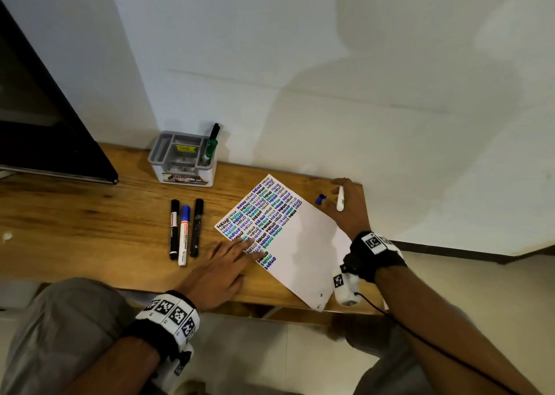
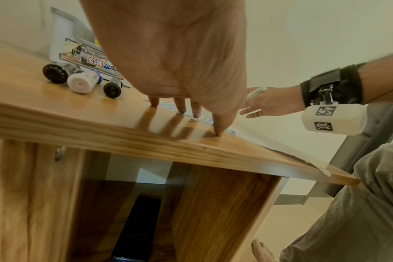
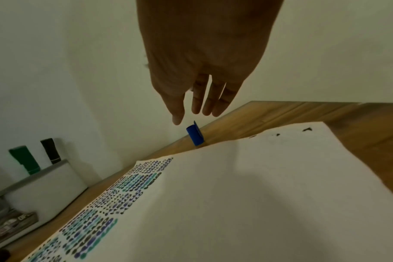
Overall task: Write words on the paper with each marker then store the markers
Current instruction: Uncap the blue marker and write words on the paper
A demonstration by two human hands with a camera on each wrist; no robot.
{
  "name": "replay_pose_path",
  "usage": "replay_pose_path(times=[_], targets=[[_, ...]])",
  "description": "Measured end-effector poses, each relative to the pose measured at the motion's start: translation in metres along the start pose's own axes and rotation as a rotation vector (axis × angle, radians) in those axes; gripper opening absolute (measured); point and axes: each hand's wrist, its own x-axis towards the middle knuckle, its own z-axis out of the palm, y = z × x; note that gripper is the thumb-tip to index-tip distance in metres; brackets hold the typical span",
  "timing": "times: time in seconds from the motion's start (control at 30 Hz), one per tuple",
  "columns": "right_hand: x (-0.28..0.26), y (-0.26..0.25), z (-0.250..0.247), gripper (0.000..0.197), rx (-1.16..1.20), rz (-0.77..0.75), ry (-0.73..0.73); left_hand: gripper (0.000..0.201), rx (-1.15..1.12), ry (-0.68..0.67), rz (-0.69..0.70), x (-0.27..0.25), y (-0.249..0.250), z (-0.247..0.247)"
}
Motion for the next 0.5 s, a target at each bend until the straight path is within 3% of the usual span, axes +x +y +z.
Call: replay_pose_path(times=[0.13, 0.37, 0.5], targets=[[0.017, 0.007, 0.015, 0.045, -0.065, -0.029, -0.081, 0.061, -0.016, 0.003, 0.009, 0.000, -0.003, 0.002], [0.026, 0.020, 0.031, 0.030, -0.143, -0.015, -0.141, 0.061, -0.019, 0.021, 0.025, -0.001, -0.003, -0.001], [0.002, -0.005, 0.028, 0.028, 0.093, -0.009, -0.099, 0.063, -0.076, 0.070, 0.012, 0.001, 0.000, -0.007]])
